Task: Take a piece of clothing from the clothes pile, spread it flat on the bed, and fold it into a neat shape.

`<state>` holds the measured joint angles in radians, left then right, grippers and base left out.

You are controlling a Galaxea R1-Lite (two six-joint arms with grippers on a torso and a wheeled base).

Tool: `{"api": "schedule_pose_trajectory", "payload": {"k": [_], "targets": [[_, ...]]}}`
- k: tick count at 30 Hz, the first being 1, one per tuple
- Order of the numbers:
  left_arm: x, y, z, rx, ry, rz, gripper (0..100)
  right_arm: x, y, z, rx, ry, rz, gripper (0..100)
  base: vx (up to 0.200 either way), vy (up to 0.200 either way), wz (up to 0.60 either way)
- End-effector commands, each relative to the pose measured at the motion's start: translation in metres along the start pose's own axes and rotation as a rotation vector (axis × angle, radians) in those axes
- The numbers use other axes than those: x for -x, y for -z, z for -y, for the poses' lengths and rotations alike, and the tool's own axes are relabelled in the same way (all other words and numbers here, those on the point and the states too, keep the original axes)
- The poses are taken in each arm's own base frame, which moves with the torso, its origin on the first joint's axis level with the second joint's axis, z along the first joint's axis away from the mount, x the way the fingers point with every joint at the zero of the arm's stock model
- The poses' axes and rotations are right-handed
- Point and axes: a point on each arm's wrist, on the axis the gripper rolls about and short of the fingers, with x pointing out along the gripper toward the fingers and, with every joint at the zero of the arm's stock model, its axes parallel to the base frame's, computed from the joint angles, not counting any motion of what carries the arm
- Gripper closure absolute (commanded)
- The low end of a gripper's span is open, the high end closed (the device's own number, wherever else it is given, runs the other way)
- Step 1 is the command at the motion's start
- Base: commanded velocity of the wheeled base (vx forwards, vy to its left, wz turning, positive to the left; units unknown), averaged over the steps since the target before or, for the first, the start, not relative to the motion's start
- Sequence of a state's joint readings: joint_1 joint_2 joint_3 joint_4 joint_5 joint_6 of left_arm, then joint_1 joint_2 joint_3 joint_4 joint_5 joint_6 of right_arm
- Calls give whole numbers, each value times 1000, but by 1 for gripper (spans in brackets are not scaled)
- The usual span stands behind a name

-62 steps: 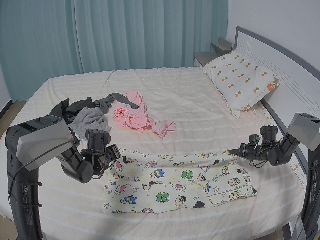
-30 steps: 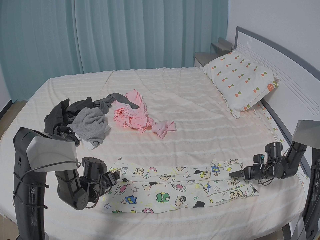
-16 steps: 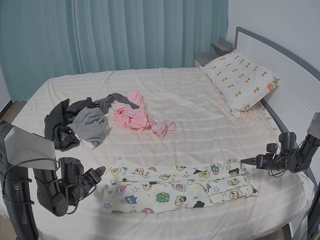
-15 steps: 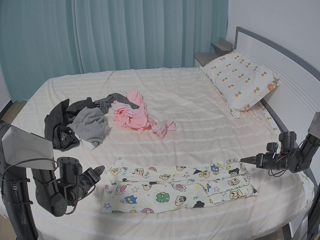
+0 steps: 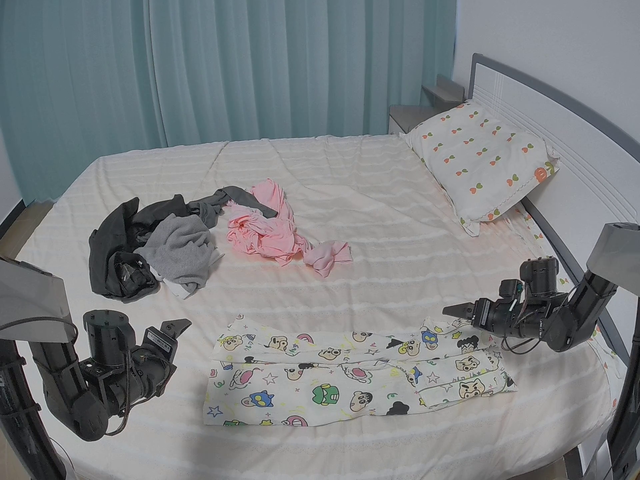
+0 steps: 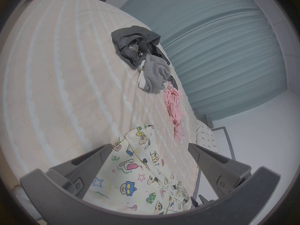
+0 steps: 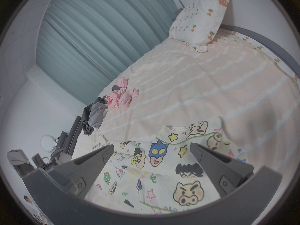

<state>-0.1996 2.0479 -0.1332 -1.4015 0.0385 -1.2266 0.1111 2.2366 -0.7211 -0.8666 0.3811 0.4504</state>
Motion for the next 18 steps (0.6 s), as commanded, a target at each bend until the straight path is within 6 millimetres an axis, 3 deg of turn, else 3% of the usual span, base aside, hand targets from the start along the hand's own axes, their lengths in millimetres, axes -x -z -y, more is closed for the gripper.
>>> {"api": "schedule_pose_trajectory", "payload": {"k": [1, 5, 12, 18], "targets": [[2, 4, -4, -1, -22, -16, 0, -27, 22, 12, -26, 44, -71, 0, 0, 0, 0], [-1, 6, -8, -2, -43, -23, 0, -32, 30, 24, -42, 118, -80, 0, 0, 0, 0], [0, 7, -10, -3, -52, -28, 0, -20, 32, 39, -84, 211, -82, 0, 0, 0, 0], [1, 8, -11, -7, -56, -35, 0, -1, 12, 21, -61, 181, -4, 0, 0, 0, 0]]}}
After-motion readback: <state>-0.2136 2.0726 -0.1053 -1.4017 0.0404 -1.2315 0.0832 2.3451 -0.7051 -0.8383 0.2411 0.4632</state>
